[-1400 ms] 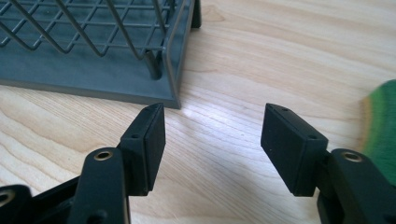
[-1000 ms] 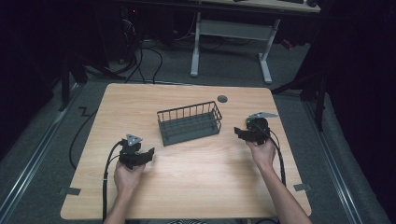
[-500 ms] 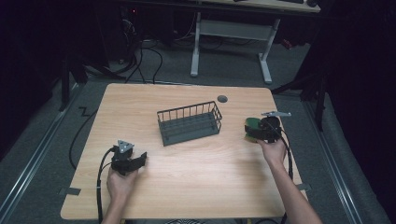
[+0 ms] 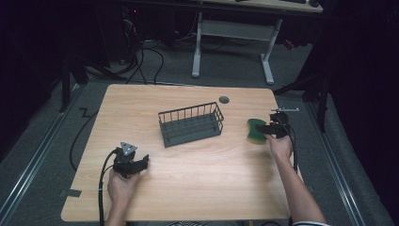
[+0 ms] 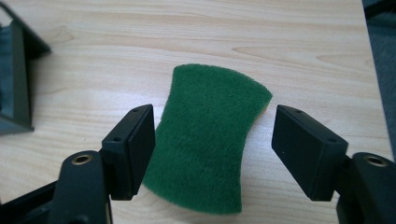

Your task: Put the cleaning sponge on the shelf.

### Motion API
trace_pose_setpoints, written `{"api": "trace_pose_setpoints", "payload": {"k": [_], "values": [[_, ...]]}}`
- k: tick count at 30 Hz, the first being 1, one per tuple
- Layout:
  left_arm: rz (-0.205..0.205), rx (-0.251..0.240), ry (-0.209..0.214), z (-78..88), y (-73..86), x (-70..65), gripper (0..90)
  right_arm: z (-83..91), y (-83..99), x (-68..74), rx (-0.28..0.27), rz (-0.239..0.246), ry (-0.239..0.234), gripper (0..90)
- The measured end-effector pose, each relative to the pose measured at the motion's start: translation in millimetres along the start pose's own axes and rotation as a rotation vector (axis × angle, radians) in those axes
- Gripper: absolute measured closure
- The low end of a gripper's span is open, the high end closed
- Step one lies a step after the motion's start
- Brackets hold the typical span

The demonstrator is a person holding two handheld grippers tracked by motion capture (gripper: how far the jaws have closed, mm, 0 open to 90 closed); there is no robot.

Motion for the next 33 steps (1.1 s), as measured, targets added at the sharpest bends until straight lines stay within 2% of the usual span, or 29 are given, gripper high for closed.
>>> {"api": "trace_pose_setpoints", "payload": {"k": [6,12,18,24,33], "values": [[0.000,0.000,0.001,0.0,0.0,0.0,32.9,-14.0,0.9,-1.1,0.031,-0.029,0.007,26.1],[0.000,0.000,0.001,0.0,0.0,0.0,32.9,-20.3,-1.6,5.5,0.024,-0.038,-0.001,23.7],[-0.002,0.002,0.002,0.1,0.1,-0.2,32.5,-30.0,1.5,10.6,0.053,-0.032,0.002,20.7],[-0.002,0.002,0.002,0.1,0.1,-0.3,32.4,-37.3,1.3,9.1,0.054,-0.054,0.034,20.2],[0.000,0.001,0.002,0.0,0.1,-0.4,32.4,-39.8,1.1,9.1,0.047,-0.050,0.055,21.2]]}}
Point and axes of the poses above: each handheld gripper's, and its own axes: z roughly backward along the jaws, y roughly out of its underside, x roughly to its left, the point moved 7 cm from there along -z, roughly forward along the jaws, and after that the axes turned 10 degrees about x, right-handed, at the moved point
